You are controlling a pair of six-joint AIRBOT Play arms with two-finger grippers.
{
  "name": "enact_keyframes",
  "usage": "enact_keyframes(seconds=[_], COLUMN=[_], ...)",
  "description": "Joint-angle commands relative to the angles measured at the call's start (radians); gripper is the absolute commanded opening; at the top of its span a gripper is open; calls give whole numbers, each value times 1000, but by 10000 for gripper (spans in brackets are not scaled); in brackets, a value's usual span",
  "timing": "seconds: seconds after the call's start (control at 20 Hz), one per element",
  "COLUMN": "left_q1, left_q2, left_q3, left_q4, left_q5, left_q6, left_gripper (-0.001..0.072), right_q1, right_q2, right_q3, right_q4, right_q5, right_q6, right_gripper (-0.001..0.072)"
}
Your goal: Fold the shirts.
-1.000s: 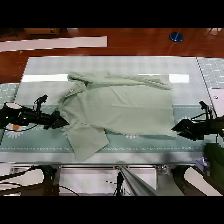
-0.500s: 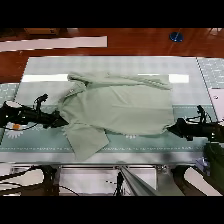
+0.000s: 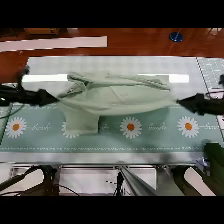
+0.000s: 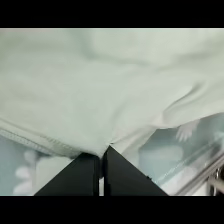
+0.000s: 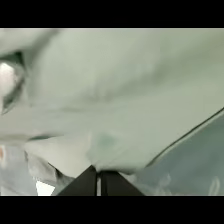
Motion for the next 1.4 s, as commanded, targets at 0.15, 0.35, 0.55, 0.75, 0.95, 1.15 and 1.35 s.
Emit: enact_keyframes(seconds=[0.15, 0.35, 0.55, 0.75, 0.95, 1.15, 1.35], left_q1=[0, 1, 0, 0, 0, 0, 0], left_q2=[293, 409, 461, 533, 605, 612, 609], left_q3=[458, 772, 982, 1099, 1113, 1109, 987], left_q4=[-206, -184, 9, 156, 261, 264, 290], left_q5=[99, 266, 238, 112, -84, -303, -407], left_q6=[-2, -8, -173, -289, -356, -401, -375], left_gripper=[30, 29, 29, 27, 27, 27, 26], right_q1=[1, 1, 0, 0, 1, 1, 1], right_q2=[141, 148, 148, 203, 269, 290, 289], right_q3=[494, 906, 1312, 1440, 1440, 1440, 1312], right_q4=[92, 38, -259, -418, -503, -546, -542], right_q5=[-26, -102, -81, 11, 189, 397, 495], right_q6=[104, 232, 391, 439, 446, 444, 434], right_gripper=[22, 21, 21, 21, 20, 20, 19])
